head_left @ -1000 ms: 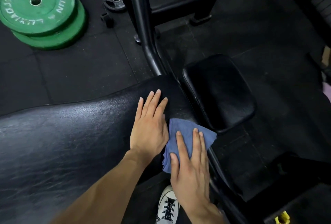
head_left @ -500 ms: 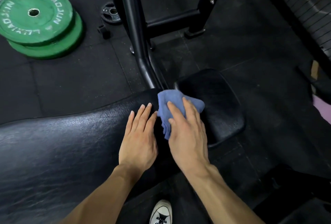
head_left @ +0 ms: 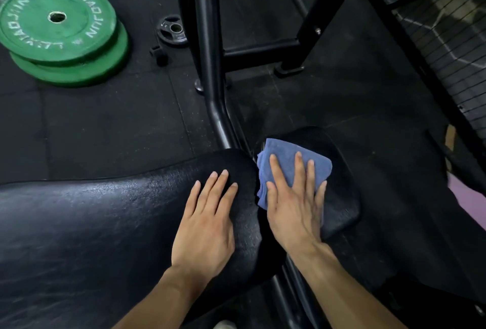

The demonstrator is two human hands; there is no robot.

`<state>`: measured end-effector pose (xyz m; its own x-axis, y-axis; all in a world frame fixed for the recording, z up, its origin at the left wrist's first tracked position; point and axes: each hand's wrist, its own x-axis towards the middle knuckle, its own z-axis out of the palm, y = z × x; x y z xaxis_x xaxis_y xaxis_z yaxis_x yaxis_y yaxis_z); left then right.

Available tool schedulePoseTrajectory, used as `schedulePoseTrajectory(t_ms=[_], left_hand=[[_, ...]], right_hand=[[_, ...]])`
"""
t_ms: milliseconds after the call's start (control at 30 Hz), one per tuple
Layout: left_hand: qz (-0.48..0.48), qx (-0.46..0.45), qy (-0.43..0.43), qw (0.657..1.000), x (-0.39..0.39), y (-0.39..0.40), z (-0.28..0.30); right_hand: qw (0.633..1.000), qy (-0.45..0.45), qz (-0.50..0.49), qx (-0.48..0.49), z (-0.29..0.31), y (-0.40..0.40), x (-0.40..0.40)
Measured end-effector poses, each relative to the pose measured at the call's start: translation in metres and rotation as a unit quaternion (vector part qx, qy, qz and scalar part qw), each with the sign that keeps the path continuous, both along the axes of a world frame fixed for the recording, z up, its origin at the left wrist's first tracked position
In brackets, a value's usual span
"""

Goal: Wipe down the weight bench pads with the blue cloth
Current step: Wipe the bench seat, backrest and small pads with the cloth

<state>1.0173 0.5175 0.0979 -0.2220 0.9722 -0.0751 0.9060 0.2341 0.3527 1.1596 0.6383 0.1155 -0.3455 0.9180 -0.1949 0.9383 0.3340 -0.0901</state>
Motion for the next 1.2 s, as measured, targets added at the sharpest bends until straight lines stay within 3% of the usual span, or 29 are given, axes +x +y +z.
schedulePoseTrajectory(t_ms=[233,333,433,633,1000,1200], left_hand=[[0.006,0.004,-0.007,1.000,0.002,0.002,0.002],[0.027,0.045,-0.044,0.998,0.006,0.013,0.014],[-0.010,0.088,-0.059,0.994,0.009,0.053,0.019],[-0.046,0.035,0.005,0.998,-0.001,0.096,-0.003],[-0.039,0.039,-0.010,0.998,-0.002,0.097,-0.008],[-0.042,0.032,-0.015,0.999,-0.003,0.098,-0.008]], right_hand=[[1.000,-0.003,-0.023,-0.008,0.003,0.037,-0.023],[0.999,0.011,-0.035,-0.010,0.005,0.047,-0.034],[0.999,-0.005,-0.034,-0.029,0.005,0.052,-0.034],[0.999,0.008,-0.042,-0.028,0.001,0.054,-0.035],[0.999,-0.011,-0.047,-0.017,0.004,0.116,-0.031],[0.981,-0.011,-0.179,-0.070,0.011,0.163,-0.015]])
